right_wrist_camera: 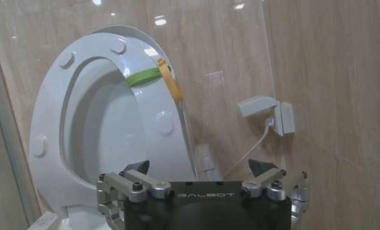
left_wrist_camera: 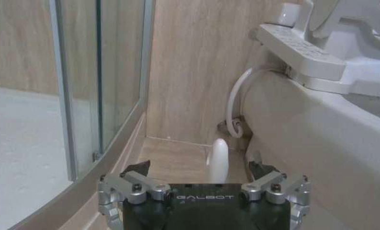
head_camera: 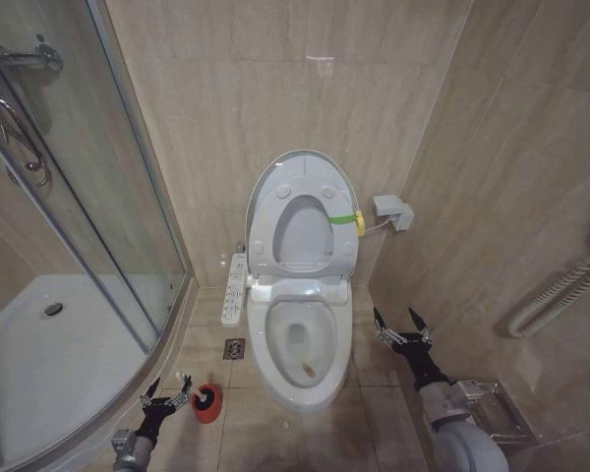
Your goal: Open the toilet lid, clean the toilet bowl with a toilet brush, close the toilet lid, and flush.
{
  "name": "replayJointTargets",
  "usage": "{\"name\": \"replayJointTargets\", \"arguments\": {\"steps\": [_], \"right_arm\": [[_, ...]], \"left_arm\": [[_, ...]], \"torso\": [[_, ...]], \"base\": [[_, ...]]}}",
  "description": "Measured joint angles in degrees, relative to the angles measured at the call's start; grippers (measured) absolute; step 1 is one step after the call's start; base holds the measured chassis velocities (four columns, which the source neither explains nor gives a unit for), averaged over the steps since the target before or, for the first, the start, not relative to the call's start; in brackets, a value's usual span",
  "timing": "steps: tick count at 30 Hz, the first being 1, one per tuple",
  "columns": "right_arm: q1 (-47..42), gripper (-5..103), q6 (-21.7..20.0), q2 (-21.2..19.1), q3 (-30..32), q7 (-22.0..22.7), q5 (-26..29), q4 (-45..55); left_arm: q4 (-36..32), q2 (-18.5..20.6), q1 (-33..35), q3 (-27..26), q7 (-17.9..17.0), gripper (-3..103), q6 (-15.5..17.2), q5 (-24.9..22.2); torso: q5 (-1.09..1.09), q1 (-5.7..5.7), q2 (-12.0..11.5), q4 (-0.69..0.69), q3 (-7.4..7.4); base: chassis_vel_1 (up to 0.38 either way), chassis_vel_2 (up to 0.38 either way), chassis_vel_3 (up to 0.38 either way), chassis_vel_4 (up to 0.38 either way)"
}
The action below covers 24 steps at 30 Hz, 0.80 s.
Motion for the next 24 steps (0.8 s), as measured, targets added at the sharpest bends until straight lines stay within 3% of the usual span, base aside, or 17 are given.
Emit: {"name": "replayJointTargets", "arguments": {"steps": [13,24], "right_arm": [[0.0,100,0.0,0.0,0.0,0.0,0.0,0.0],[0.0,100,0.0,0.0,0.0,0.0,0.0,0.0]], "left_arm": [[3.57,-1.35,-4.35,1.69,4.66,100,-0.1,-1.48],[5.73,-2.44,-4.77,1.71,4.13,99,1.08,-0.06]], "torso": [[0.0,0.0,0.0,0.0,0.0],[0.0,0.0,0.0,0.0,0.0]], "base": [[0.0,0.0,0.0,0.0],[0.0,0.0,0.0,0.0]]}}
